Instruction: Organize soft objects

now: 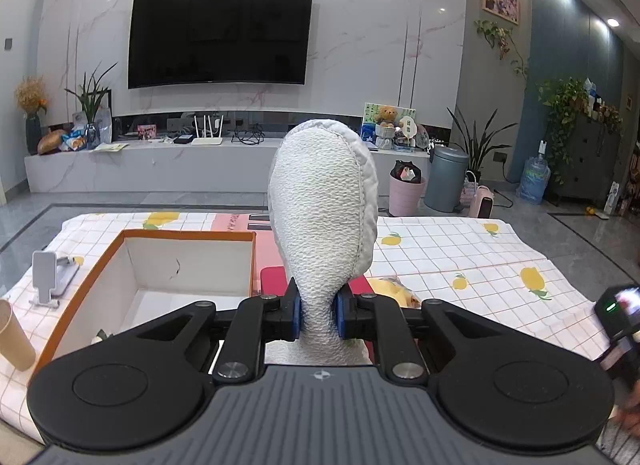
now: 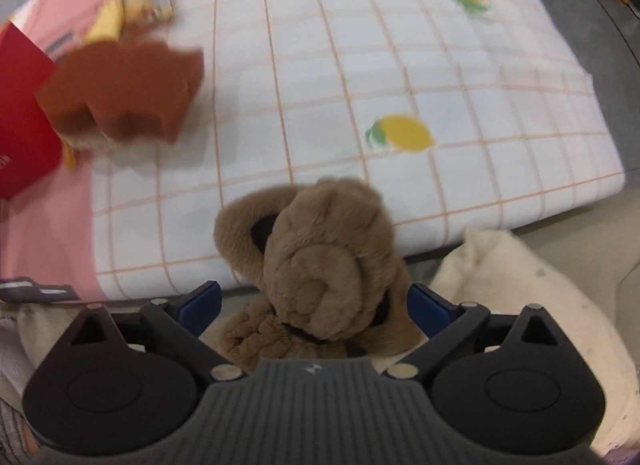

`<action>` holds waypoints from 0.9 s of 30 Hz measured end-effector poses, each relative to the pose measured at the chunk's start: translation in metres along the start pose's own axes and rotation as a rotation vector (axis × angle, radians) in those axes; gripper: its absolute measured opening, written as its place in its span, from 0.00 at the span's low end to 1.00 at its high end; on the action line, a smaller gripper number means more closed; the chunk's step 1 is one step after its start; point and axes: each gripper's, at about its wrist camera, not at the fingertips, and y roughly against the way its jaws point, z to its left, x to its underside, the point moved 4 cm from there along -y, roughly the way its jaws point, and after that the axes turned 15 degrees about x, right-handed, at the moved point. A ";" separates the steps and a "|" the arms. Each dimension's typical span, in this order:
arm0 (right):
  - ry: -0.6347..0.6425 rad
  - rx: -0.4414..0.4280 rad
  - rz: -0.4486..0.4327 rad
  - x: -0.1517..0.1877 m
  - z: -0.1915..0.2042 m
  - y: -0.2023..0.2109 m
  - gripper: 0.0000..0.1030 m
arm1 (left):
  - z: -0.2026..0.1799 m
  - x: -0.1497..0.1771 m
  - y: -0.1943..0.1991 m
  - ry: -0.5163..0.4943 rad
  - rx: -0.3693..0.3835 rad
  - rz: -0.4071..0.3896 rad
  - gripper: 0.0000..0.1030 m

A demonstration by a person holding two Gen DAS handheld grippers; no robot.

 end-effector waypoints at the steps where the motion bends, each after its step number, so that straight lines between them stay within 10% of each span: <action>1: -0.002 0.010 0.023 -0.002 0.003 -0.006 0.95 | 0.000 0.000 0.000 -0.001 0.001 0.003 0.17; 7: 0.048 0.064 0.040 -0.015 0.018 -0.021 0.97 | 0.003 0.001 0.001 0.011 0.015 0.018 0.17; 13: 0.112 0.059 -0.070 -0.010 0.027 0.000 0.71 | 0.009 0.000 0.003 0.040 0.020 0.025 0.17; 27: 0.070 -0.010 -0.242 -0.003 0.025 0.082 0.58 | 0.009 -0.010 0.025 0.065 0.017 -0.008 0.17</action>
